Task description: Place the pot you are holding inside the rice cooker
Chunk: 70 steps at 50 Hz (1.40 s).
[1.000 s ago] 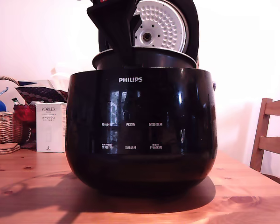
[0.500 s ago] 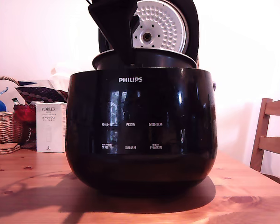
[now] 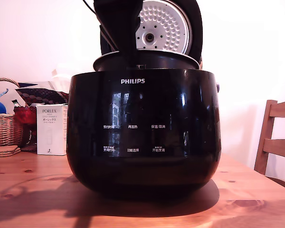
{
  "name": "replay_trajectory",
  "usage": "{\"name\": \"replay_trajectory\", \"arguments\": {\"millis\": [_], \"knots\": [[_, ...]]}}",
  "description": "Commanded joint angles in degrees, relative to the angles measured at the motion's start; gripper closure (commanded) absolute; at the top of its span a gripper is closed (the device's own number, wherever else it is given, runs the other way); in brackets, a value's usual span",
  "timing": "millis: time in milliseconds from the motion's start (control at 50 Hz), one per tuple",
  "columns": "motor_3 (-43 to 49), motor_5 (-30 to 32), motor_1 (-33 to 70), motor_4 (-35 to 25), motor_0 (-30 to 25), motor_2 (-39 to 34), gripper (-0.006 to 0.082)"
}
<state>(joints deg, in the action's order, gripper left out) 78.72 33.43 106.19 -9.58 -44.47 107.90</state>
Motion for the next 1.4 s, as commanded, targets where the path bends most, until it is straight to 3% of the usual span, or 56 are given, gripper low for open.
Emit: {"name": "replay_trajectory", "arguments": {"millis": [0, 220, 440, 1100, 1200, 1320, 1380], "knots": [[-0.68, -2.58, -2.16, -0.07, 0.63, 1.99, 0.0614], [-0.68, -4.96, -2.32, -0.04, 0.52, 1.99, 0.0614], [-0.68, 0.11, -2.62, -0.07, 0.02, 1.99, 0.0562], [-0.70, 1.05, -4.20, 0.37, -0.15, 2.40, 0.0548], [-0.72, 1.05, -5.27, 0.59, -0.04, 2.49, 0.0600], [-0.76, 1.03, -6.78, 0.59, 0.85, 2.49, 0.0789], [-0.96, 0.42, -7.26, 0.57, 1.51, 2.49, 0.0787]]}}
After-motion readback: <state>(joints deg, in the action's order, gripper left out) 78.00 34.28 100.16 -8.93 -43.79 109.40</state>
